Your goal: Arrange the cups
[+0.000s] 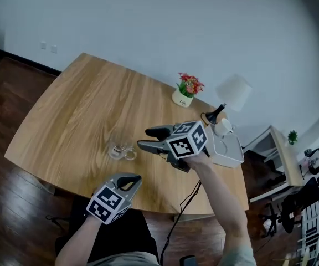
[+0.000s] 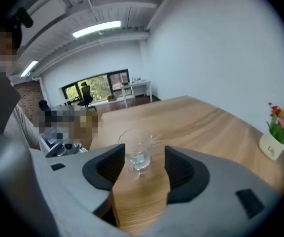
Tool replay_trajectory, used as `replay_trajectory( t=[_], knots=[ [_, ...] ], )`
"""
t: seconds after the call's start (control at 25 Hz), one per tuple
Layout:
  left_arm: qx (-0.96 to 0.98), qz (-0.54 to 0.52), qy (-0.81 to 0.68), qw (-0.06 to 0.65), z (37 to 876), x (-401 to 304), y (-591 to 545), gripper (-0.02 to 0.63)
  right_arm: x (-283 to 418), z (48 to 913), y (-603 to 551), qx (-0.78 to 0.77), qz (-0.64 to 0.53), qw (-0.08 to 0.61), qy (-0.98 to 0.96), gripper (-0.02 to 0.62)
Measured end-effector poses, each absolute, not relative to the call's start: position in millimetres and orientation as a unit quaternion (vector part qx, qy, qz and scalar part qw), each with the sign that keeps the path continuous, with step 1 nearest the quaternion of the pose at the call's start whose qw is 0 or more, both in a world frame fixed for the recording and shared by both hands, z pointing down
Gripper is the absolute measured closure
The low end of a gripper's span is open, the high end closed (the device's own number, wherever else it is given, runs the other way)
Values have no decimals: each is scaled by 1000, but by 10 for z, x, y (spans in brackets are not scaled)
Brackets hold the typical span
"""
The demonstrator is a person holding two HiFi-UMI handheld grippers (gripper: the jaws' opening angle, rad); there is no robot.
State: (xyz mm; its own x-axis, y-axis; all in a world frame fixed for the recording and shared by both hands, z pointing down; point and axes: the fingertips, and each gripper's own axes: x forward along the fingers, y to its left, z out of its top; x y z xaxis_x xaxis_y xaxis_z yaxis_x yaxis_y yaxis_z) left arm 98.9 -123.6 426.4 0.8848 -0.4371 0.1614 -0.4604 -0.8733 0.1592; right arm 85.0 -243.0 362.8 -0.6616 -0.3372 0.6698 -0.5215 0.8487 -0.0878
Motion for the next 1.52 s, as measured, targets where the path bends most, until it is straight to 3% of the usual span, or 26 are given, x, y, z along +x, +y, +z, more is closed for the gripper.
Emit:
replay_trajectory(
  t=[0.12, 0.44, 0.48, 0.6, 0.88, 1.16, 1.52],
  knots=[
    [966, 88, -224, 91, 4332, 1034, -1179, 606, 628, 3806, -2568, 215, 149, 410, -874, 388],
    [966, 83, -224, 98, 4292, 1043, -1190, 606, 464, 4262, -2751, 175, 209, 533, -801, 391],
    [966, 81, -225, 101, 4293, 1037, -1196, 606, 462, 4344, -2748, 173, 210, 548, -791, 434],
    [965, 79, -226, 106, 4313, 1011, -1228, 606, 424, 4451, -2753, 169, 215, 567, -777, 564],
    [963, 78, -232, 116, 4329, 987, -1249, 606, 765, 4433, -2786, 190, 220, 564, -773, 571],
    [959, 97, -244, 109, 4383, 887, -1274, 606, 1882, 4117, -2785, 253, 275, 491, -787, 571],
    [972, 38, -165, 161, 4196, 1591, -1278, 597, 4664, 3189, -2637, 474, 310, 465, -680, 571]
  ],
)
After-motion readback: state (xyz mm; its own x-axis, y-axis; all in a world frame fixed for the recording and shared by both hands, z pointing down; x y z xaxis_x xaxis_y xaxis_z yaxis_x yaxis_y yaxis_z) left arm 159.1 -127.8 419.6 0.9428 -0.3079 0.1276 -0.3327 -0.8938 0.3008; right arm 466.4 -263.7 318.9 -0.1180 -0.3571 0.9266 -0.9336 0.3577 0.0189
